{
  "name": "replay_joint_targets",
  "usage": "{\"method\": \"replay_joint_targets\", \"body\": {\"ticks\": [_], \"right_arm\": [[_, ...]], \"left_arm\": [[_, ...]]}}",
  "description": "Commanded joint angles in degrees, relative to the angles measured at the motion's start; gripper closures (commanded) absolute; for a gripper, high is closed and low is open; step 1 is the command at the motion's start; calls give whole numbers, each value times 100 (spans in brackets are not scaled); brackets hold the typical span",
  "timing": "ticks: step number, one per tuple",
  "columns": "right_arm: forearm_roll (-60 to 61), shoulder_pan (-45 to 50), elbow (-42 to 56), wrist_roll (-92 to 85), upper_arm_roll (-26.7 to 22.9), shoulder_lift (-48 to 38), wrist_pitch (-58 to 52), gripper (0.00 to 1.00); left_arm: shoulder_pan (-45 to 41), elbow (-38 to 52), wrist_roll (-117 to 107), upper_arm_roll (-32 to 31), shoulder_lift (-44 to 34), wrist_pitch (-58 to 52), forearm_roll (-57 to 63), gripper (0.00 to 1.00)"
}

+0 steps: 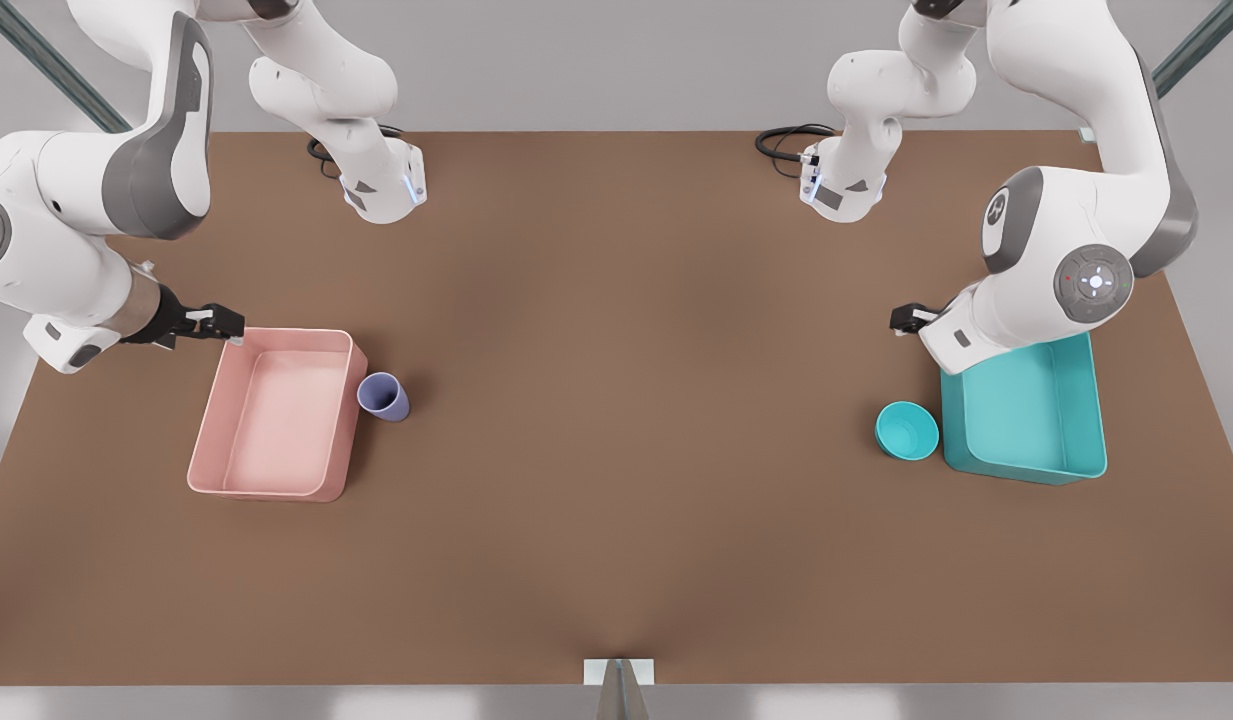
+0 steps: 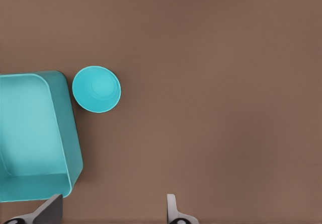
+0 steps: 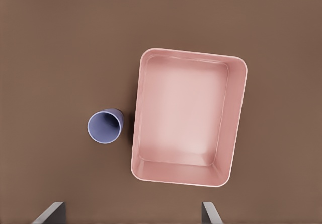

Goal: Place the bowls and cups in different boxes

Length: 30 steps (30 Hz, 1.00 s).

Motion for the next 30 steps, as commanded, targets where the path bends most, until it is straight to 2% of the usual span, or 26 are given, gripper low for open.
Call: {"method": "replay_joint_targets", "body": {"ticks": [1,3,5,9,12,20,27,28,29,30], "right_arm": [[12,2,9,-55,-1,3,11,0],[-14,28,-8,-20,8,12,28,0],[223,142,44,-20,52,407,204,0],[346,889,220,779,52,1198,511,0],[417,1056,-228,1210,52,1348,1144,0],[408,1320,-2152,1580,52,785,3165,0],[408,1399,-3163,1659,52,741,4414,0],[408,1399,-3207,1659,52,759,4467,0],[408,1399,-3216,1668,52,794,4467,0],[408,1399,-3269,1668,52,803,4476,0]], "left_arm": [[0,2,47,-2,-8,-2,3,0],[-18,11,56,-2,246,147,38,0],[-88,327,65,-2,1248,709,161,0],[-211,275,100,7,2303,2599,434,0],[-132,-577,74,324,2400,3715,504,0],[-88,-1333,47,482,2435,3838,495,0],[-70,-1597,47,640,2637,4190,495,0],[-70,-1597,47,640,2637,4182,495,12],[-70,-1597,47,640,2629,4182,495,35],[-70,-1589,47,640,2629,4173,495,53]]}}
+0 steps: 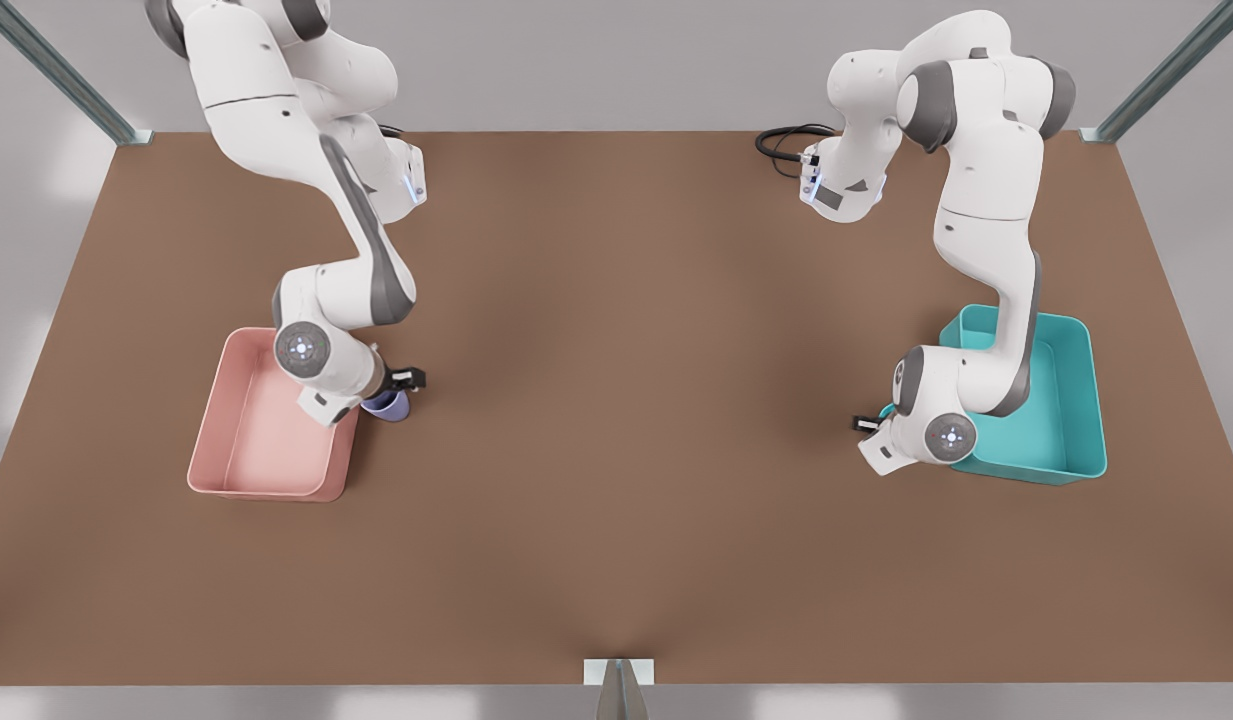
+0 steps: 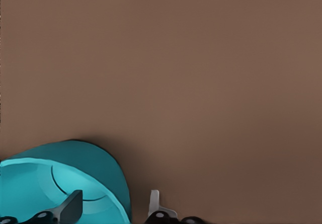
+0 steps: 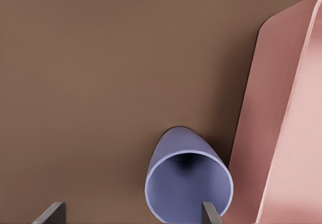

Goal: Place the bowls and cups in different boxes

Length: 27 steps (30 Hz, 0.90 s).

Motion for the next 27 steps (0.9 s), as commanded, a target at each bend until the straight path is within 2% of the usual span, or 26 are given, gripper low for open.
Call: {"method": "replay_joint_targets", "body": {"ticks": [1,3,9,11,14,16,19,23,25,27], "right_arm": [[7,0,-74,550,0,8,655,0],[7,0,-109,550,0,43,663,0],[7,0,-425,550,0,70,672,0],[-2,9,-531,550,8,70,672,0],[-2,44,-549,559,0,114,672,0],[-2,44,-549,559,0,175,672,0],[-2,44,-540,559,0,351,672,0],[-11,62,-487,559,0,465,672,0],[-11,62,-469,559,0,474,672,15],[-37,62,-452,559,0,553,672,21]], "left_arm": [[0,3,10,2,-21,131,-5,65],[-71,12,-95,2,-56,96,-5,79],[-352,91,-1036,-68,-223,-106,-49,79],[-378,161,-1036,-68,-626,-518,-40,79],[-334,258,-1852,11,-1910,-1907,4,79],[105,258,-2214,283,-2200,-2233,13,79],[676,196,-1889,512,-2157,-2145,144,79],[799,-366,-1590,749,-1700,-978,259,79],[1080,-656,-1458,758,-1427,-168,259,79],[1300,-674,-1264,758,-1348,-80,259,79]]}}
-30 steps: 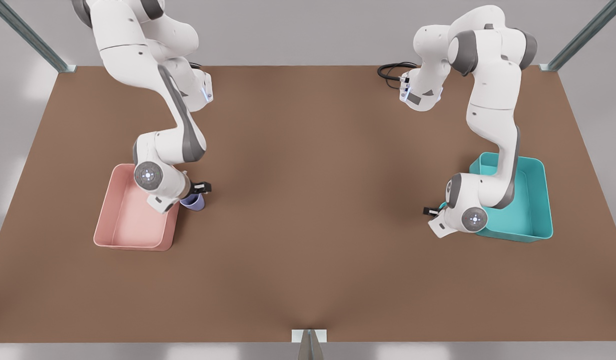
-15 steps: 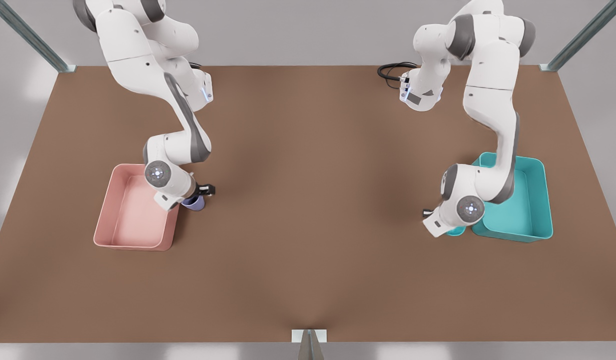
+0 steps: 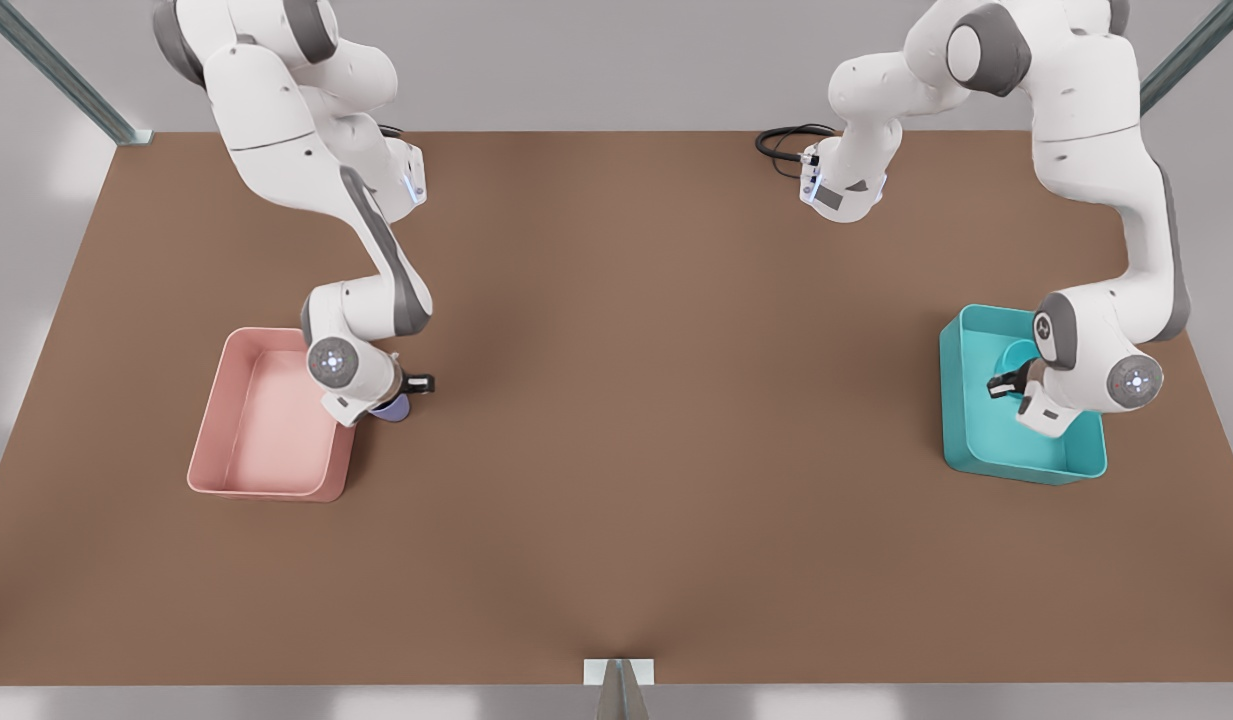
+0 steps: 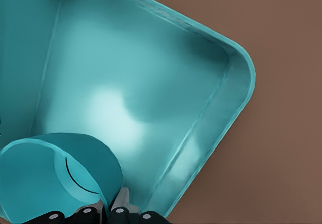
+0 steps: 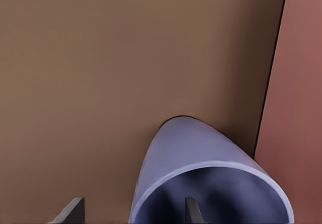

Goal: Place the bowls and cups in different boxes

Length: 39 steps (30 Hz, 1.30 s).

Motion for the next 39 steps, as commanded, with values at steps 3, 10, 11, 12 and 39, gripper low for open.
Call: {"method": "replay_joint_targets", "body": {"ticks": [3,10,11,12,39], "right_arm": [[-26,-8,80,98,0,126,6,34],[-35,-61,247,-7,-9,126,-117,79],[-35,-70,291,-16,-9,117,-143,79],[-35,-70,510,1,-9,64,-414,79],[-184,-826,2032,-3040,-905,925,-486,79]], "left_arm": [[182,-43,-75,4,260,939,0,79],[262,-16,-67,-14,560,1090,0,0],[218,-7,-67,-23,367,738,-9,0],[165,1,-102,-32,121,334,-9,0],[-609,3201,-111,-2123,-1119,-4211,-607,0]]}}
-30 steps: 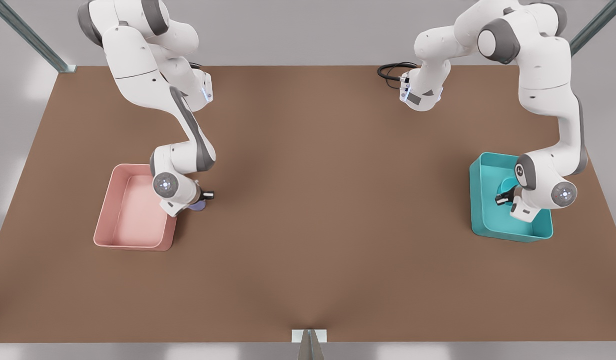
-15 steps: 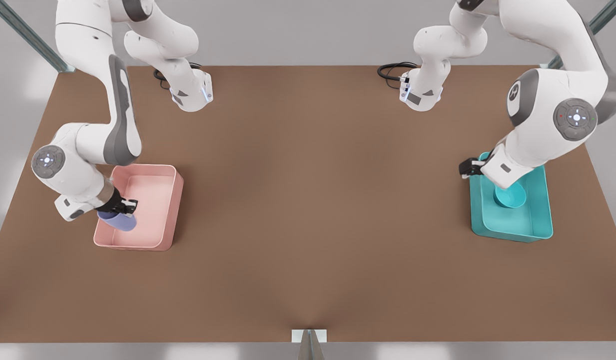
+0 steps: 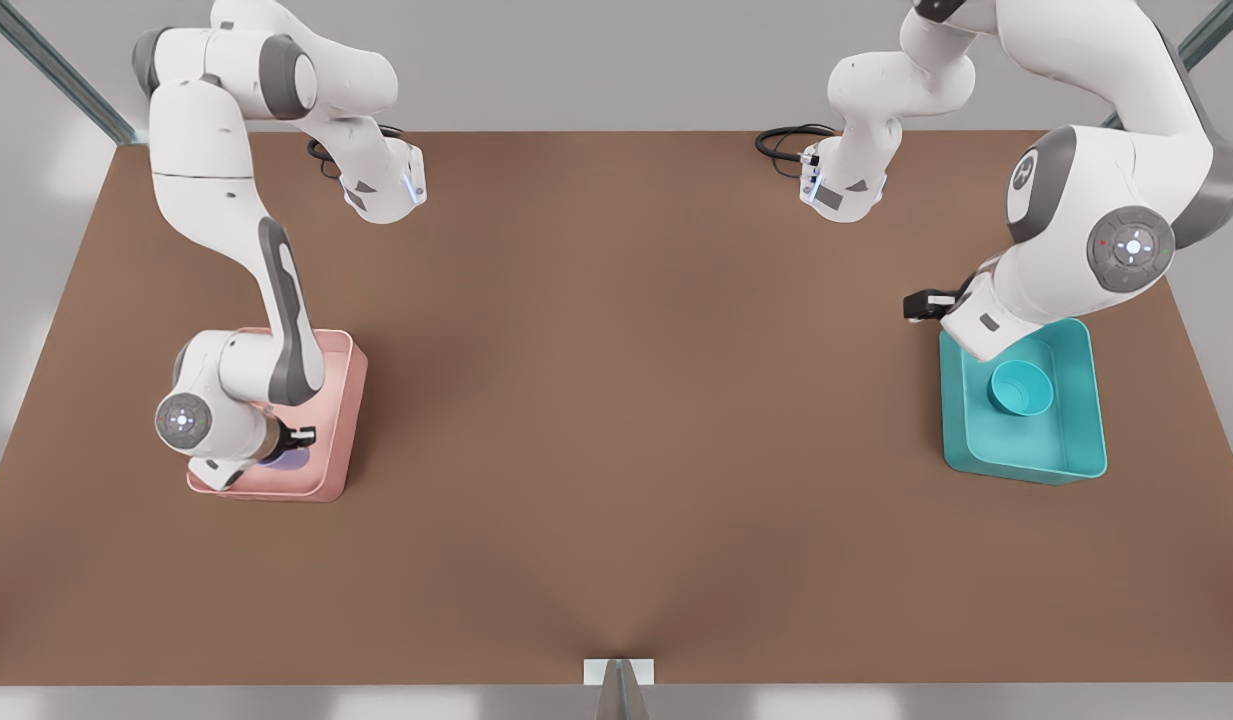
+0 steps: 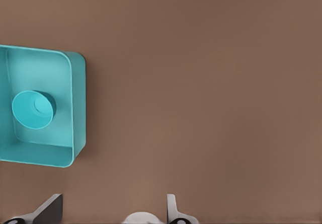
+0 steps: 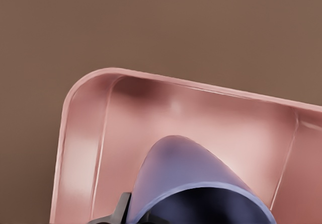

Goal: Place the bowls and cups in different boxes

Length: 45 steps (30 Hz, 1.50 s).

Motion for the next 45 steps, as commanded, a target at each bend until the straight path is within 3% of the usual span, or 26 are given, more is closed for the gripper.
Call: {"method": "replay_joint_targets", "body": {"ticks": [1,9,10,11,12,24,26,29,36,45], "right_arm": [[-26,3,2,-678,-1,52,281,79],[0,3,2,-660,-1,245,518,79],[0,3,11,-660,8,254,518,74],[0,-5,20,-668,8,298,518,33],[0,-5,55,-677,-1,324,509,0],[0,65,152,-651,52,-27,9,0],[26,241,371,-502,78,-414,-623,0],[501,337,1769,464,78,-598,-2962,0],[474,337,1786,1264,43,-2102,-4412,0],[492,337,1418,1529,52,-2383,-4105,0]], "left_arm": [[-7,0,-97,-3,-1,-75,18,0],[-16,9,-106,-11,-1,-75,44,0],[-25,9,-106,-11,-1,-75,44,0],[-16,9,-97,-11,-1,-75,44,0],[-7,9,-71,-11,-1,-66,53,0],[19,44,-71,-3,60,-57,62,0],[10,44,-80,-3,60,-58,62,0],[-7,44,-106,-29,42,-110,53,0],[19,36,-97,-20,69,-75,71,0],[10,36,-106,-20,69,-75,71,0]]}}
